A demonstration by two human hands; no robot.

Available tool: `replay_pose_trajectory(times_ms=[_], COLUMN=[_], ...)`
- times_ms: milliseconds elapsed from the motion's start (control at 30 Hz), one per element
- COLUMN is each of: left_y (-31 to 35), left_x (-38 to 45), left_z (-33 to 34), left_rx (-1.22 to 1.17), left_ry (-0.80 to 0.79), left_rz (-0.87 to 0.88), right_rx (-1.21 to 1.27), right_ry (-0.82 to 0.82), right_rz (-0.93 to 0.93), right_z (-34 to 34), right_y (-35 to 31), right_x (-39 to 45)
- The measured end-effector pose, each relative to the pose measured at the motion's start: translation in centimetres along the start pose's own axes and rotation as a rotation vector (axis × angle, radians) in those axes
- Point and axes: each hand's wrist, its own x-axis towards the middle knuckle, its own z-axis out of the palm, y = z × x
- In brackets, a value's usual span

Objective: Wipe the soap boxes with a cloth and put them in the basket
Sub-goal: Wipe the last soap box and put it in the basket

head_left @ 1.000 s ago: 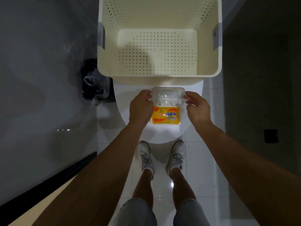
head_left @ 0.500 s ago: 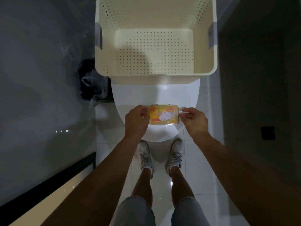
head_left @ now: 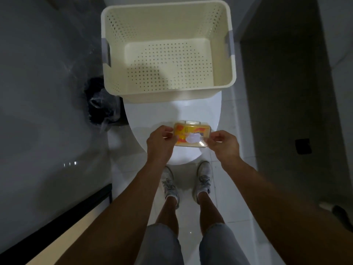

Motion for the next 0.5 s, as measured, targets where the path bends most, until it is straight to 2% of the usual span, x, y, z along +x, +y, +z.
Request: replay_pose_trajectory(times_ms=[133, 500], left_y=[3.7, 16.6], left_x=[-1.6, -5.9], left_z=[-1.7, -7.8], left_rx=[-0.044, -0.196], left_ry=[-0.015, -0.017], left_rz=[0.081, 0.309], right_rx=[0.108, 0.391], right_ry=[0.018, 0.068], right_rz=[0.008, -0.185], right_z=[-2.9, -10.2], right_y=[-2.5, -13.9], right_x=[-2.3, -9.7])
